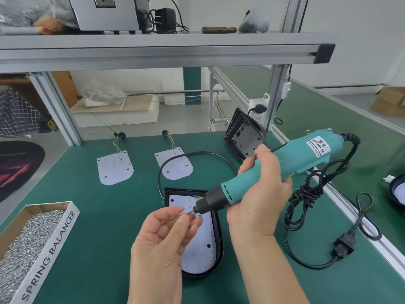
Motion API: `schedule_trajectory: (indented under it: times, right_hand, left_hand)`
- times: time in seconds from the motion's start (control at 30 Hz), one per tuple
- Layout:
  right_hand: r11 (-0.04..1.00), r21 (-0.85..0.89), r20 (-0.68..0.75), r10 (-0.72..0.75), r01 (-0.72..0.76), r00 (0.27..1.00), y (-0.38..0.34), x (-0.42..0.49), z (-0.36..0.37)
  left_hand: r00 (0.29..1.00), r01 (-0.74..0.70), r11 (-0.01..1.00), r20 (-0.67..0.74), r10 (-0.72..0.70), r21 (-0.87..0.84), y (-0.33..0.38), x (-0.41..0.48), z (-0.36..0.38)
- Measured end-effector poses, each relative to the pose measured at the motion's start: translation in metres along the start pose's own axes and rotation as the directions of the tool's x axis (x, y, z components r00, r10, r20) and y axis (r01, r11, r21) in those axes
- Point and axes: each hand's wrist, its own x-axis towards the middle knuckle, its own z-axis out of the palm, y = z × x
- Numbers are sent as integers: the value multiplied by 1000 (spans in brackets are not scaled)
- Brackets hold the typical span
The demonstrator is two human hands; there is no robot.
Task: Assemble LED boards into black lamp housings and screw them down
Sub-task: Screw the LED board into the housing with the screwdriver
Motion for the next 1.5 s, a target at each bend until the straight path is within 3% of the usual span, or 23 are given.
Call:
schedule_trajectory:
  times: [0.27, 0.4, 0.47, 0.67, 0.8, 1.0, 1.2, 1.5]
  right_hand:
    - [1000, 26, 7, 3, -3, 1000, -7, 13, 5]
    - [1000, 20, 16, -11, 10, 1000, -5, 19, 9]
    - [1000, 17, 12, -11, 10, 1000, -2, 20, 10]
    - [1000, 5, 16, -7, 7, 1000, 10, 24, 8]
    - [999, -26, 39, -20, 21, 999, 13, 30, 11]
    - [990, -113, 74, -81, 89, 994, 23, 40, 19]
    - [953, -226, 197, -158, 202, 968, 45, 44, 27]
    - [917, -286, 347, -170, 277, 922, 80, 30, 29]
  left_hand:
    - [999, 23, 996, 42, -27, 84, -1, 11, -14]
    - [991, -78, 892, -62, 118, 445, 1, 37, -39]
    - [983, -38, 799, -122, 139, 600, -1, 53, -51]
    - [996, 79, 671, -33, -81, 737, -12, 75, -54]
    - [976, 113, 654, 39, -213, 748, -12, 81, -44]
    - [954, 165, 656, 50, -296, 736, -16, 91, -38]
    - [955, 192, 733, 49, -293, 652, -18, 90, -33]
    - [963, 177, 720, 31, -266, 671, -21, 92, -38]
